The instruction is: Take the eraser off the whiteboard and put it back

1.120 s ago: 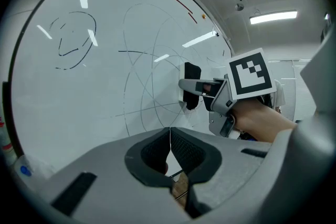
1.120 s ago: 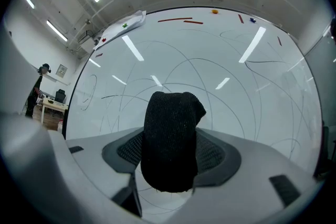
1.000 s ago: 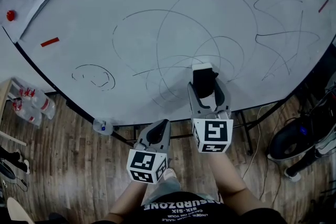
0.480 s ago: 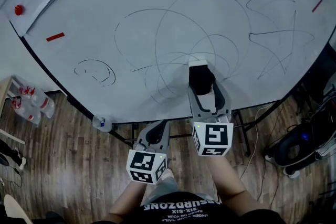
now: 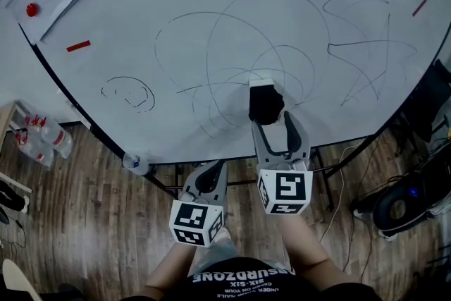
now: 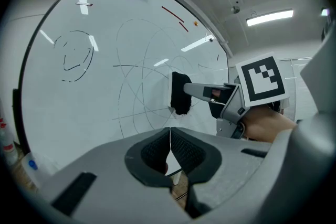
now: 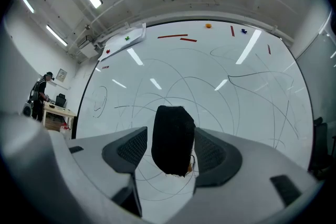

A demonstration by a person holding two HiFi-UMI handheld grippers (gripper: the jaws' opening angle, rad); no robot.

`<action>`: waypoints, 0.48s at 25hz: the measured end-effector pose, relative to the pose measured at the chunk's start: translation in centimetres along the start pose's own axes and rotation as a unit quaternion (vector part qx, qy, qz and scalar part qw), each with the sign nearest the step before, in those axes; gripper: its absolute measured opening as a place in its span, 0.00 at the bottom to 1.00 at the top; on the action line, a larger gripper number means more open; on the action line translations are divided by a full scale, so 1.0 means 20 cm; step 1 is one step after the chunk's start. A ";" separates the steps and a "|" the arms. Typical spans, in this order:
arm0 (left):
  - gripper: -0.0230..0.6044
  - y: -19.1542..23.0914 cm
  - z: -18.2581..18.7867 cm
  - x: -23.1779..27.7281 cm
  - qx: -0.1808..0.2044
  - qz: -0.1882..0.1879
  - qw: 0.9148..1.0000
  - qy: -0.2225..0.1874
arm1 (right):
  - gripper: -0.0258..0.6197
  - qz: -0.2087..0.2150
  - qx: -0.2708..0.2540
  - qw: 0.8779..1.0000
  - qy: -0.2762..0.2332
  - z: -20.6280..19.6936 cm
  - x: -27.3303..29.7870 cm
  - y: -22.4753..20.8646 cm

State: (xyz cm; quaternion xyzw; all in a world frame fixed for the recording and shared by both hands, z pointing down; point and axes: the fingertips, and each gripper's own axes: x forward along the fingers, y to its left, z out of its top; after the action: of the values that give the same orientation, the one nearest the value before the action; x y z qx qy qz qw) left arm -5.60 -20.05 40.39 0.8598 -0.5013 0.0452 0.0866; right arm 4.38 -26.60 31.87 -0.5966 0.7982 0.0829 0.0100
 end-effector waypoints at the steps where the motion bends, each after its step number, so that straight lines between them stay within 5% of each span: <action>1: 0.05 -0.01 0.00 0.00 0.000 0.000 1.000 -0.001 | 0.44 0.000 0.001 1.000 0.000 0.00 -0.01 0.00; 12: 0.05 -0.07 0.04 -0.06 0.003 -0.001 1.000 -0.012 | 0.44 0.013 0.016 1.000 0.022 -0.06 -0.16 0.07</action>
State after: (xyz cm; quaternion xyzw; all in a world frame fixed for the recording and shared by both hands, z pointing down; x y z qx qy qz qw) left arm -5.03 -18.56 39.37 0.8608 -0.5016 0.0366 0.0778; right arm 4.14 -23.36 33.56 -0.5873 0.8074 0.0573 0.0013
